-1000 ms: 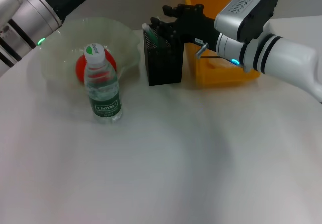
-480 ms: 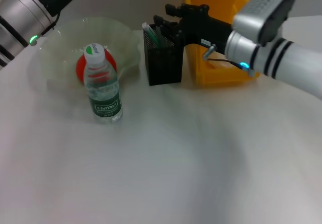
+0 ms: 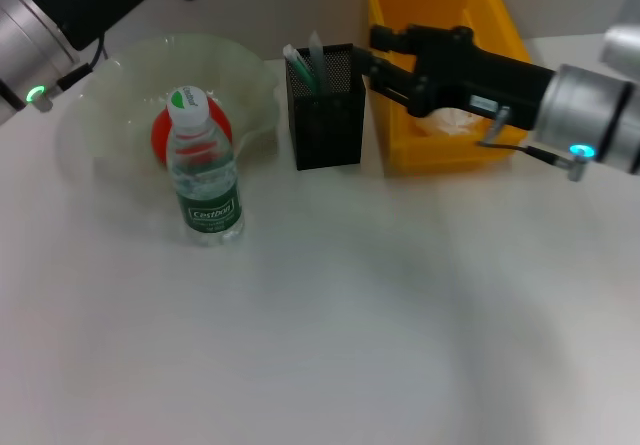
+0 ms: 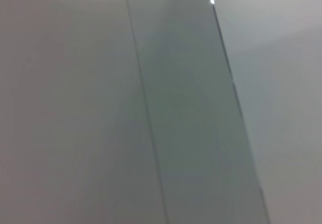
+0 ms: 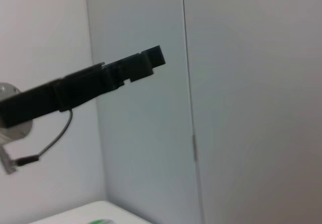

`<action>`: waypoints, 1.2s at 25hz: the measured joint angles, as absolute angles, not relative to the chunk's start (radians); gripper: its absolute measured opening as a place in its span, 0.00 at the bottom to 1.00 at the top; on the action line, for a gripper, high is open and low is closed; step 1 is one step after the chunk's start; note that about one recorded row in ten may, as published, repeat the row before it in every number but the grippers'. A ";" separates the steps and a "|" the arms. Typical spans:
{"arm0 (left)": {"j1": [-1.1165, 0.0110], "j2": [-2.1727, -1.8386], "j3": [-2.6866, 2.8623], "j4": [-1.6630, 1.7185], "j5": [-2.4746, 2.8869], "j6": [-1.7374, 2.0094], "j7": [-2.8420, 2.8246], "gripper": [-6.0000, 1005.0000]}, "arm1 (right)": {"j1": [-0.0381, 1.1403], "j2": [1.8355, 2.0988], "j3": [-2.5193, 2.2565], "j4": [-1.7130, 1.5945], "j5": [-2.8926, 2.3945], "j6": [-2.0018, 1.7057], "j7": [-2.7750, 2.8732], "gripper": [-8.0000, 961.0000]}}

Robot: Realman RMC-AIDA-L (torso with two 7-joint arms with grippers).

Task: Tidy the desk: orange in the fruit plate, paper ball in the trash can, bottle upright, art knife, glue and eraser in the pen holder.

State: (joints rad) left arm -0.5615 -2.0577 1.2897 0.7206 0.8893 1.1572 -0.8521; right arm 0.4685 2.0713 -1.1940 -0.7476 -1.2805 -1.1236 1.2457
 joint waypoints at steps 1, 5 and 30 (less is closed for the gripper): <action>-0.551 -2.055 1.288 0.741 0.921 1.159 -0.883 0.70 | 0.457 2.069 -1.154 -0.782 -1.337 -1.165 1.306 0.39; -0.541 -2.028 1.286 0.768 0.998 1.197 -0.980 0.70 | 0.453 2.054 -0.984 -0.836 -1.493 -1.361 1.440 0.39; -0.516 -1.942 1.041 0.854 1.621 1.654 -1.275 0.70 | 0.506 2.001 -0.730 -0.974 -1.868 -1.971 1.478 0.40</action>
